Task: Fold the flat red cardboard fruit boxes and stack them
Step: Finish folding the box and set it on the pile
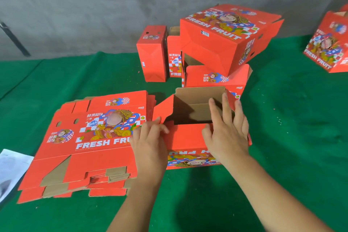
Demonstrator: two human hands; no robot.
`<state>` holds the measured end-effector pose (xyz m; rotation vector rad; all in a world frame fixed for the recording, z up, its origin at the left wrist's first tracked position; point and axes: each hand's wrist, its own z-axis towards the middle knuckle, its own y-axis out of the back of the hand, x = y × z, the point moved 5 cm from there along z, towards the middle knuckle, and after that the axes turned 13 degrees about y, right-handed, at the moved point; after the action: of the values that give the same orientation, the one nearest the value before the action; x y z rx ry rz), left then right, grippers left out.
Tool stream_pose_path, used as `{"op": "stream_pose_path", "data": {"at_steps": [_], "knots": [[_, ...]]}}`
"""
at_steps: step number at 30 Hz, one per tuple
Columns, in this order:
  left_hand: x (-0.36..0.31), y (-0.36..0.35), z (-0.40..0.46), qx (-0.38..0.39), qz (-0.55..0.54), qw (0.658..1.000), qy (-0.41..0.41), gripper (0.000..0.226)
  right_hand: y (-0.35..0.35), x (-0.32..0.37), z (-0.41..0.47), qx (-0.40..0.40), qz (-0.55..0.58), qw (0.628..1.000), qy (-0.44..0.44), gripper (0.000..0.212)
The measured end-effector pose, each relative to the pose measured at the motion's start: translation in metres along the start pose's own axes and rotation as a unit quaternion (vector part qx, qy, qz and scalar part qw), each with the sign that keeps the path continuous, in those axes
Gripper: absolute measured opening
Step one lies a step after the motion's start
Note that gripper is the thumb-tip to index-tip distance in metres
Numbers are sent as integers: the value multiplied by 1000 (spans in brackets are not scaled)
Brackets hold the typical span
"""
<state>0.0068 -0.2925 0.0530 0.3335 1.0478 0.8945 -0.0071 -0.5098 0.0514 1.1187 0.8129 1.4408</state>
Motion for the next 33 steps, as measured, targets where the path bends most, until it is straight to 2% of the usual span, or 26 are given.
{"op": "stream_pose_path", "data": {"at_steps": [2,5,8,11,15,19,21,23,25,28,30,32,33], "knots": [[0,1,7,24,-47,998,27,38,2,-2,0,-15,32,999,12,68],[-9,5,18,77,-57,995,5,23,2,1,-4,-40,86,996,-1,69],[-16,-4,48,132,31,991,-12,43,0,5,-9,-41,91,995,-16,76],[-31,-20,62,158,66,979,-110,48,0,2,-7,-23,89,996,-15,76],[-31,-29,55,176,-42,979,-96,68,-3,1,-10,12,49,998,-28,73],[-25,-29,56,213,-144,958,-127,51,-8,5,-8,37,1,999,-34,78],[-24,-32,54,229,-106,957,-146,47,-9,6,-3,42,-1,998,-36,77],[-23,-41,51,228,19,960,-162,53,-8,6,0,39,5,999,-35,77],[-22,-48,55,217,94,963,-132,57,-7,6,-2,27,7,999,-29,77],[-23,-54,67,185,119,971,-94,43,-3,2,-8,-2,14,1000,-3,74],[-22,-59,75,180,122,972,-92,30,0,1,-12,-22,33,998,38,62],[-18,-67,84,224,107,966,-74,28,2,3,-16,-46,39,995,83,44],[-18,-70,88,249,95,961,-69,36,3,3,-18,-56,35,993,97,37]]}}
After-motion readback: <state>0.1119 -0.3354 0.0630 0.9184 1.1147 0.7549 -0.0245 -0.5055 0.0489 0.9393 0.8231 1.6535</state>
